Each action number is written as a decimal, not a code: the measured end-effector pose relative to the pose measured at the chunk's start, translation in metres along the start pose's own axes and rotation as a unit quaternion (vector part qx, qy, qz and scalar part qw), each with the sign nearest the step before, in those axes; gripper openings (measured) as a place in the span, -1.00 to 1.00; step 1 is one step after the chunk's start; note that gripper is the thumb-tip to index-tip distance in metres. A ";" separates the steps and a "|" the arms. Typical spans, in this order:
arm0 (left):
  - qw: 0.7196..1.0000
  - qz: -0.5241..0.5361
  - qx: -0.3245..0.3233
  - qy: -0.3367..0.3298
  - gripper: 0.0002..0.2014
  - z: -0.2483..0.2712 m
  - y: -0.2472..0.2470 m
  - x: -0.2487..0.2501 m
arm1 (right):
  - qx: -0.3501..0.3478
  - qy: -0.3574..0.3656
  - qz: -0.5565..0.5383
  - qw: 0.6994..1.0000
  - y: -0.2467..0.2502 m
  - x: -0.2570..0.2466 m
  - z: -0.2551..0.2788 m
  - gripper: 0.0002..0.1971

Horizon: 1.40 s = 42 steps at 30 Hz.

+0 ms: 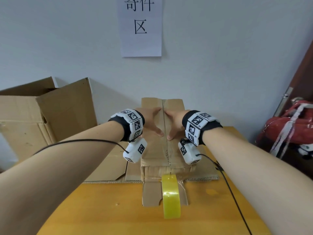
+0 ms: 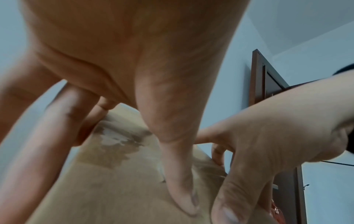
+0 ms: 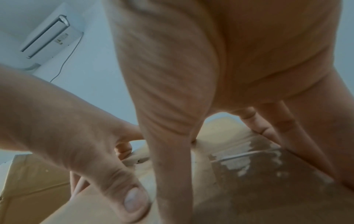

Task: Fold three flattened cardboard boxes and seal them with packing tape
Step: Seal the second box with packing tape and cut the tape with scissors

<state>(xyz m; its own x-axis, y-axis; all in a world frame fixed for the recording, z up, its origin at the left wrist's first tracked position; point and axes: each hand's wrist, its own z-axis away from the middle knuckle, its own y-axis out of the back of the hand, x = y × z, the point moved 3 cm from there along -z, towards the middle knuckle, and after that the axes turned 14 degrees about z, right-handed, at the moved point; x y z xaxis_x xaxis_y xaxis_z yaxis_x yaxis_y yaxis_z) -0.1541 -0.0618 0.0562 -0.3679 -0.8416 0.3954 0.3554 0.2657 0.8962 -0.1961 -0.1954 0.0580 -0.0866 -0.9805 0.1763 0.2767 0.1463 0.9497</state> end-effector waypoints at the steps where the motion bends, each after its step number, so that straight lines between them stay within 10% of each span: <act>1: 1.000 0.000 0.010 -0.002 0.14 0.001 -0.001 -0.002 | 0.001 -0.002 0.005 1.000 -0.001 -0.001 0.002 0.29; 11: 0.999 0.034 -0.001 -0.029 -0.22 0.009 -0.012 -0.013 | 0.004 -0.004 0.034 0.999 -0.012 -0.011 0.010 -0.30; 24: 0.991 -0.015 0.011 -0.130 -0.47 0.003 -0.032 -0.010 | 0.043 0.008 -0.135 0.990 -0.046 0.002 0.018 -0.33; 30: 0.994 -0.022 -0.043 -0.100 -0.13 0.007 -0.045 -0.010 | 0.049 0.036 -0.130 0.990 -0.059 0.002 0.026 -0.01; 42: 0.992 -0.034 -0.002 -0.121 -0.34 0.003 -0.058 -0.010 | 0.069 0.069 -0.123 0.988 -0.066 -0.004 0.042 -0.09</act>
<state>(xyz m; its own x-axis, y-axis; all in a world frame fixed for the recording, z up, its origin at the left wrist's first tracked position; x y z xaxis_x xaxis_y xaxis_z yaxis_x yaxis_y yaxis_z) -0.1735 -0.0674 0.0005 -0.5861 -0.7205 0.3706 0.3260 0.2090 0.9220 -0.2539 -0.1952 0.0055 -0.0007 -0.9957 -0.0922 0.1291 -0.0915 0.9874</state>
